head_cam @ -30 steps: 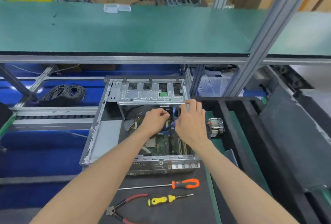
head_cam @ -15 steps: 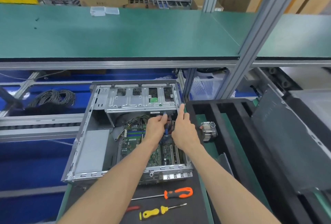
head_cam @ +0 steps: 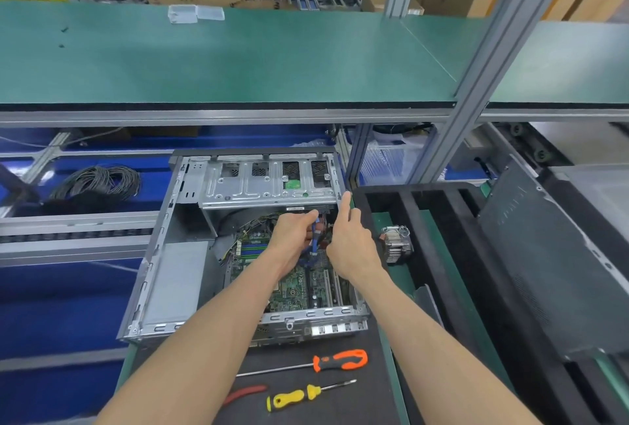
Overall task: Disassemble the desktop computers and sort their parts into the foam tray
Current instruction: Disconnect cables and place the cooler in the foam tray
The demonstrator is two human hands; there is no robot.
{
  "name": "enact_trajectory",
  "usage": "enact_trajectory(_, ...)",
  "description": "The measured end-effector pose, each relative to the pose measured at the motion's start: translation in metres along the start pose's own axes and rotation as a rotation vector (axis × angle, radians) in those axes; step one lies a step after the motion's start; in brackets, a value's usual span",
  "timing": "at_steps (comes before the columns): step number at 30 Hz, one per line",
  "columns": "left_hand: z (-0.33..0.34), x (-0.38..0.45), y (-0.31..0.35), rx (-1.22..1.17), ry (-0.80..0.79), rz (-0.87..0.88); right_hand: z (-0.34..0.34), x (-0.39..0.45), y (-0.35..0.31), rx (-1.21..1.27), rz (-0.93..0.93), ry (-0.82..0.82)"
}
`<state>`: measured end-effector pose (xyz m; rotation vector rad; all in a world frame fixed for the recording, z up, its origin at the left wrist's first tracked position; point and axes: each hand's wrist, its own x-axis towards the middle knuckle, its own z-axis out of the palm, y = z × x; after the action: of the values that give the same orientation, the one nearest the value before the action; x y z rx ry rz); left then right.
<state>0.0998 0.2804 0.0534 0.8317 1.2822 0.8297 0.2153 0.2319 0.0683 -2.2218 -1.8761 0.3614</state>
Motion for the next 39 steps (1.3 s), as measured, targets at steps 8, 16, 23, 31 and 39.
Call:
enact_trajectory(8,0.012,-0.003,0.001,0.199,0.231,0.099,0.000,0.000,0.000,-0.038,-0.017,0.001)
enact_trajectory(16,0.021,-0.014,-0.009,0.040,0.278,0.102,0.003,0.003,0.001,-0.037,-0.029,0.010)
enact_trajectory(23,0.019,-0.015,0.002,-0.070,0.158,-0.002,0.000,0.000,0.000,-0.016,-0.018,0.002)
enact_trajectory(31,0.021,0.001,0.016,0.023,0.160,-0.072,0.002,0.000,0.001,-0.013,-0.029,0.010)
enact_trajectory(39,0.029,0.000,0.006,-0.114,0.183,-0.073,0.004,0.003,0.002,-0.018,-0.039,-0.001)
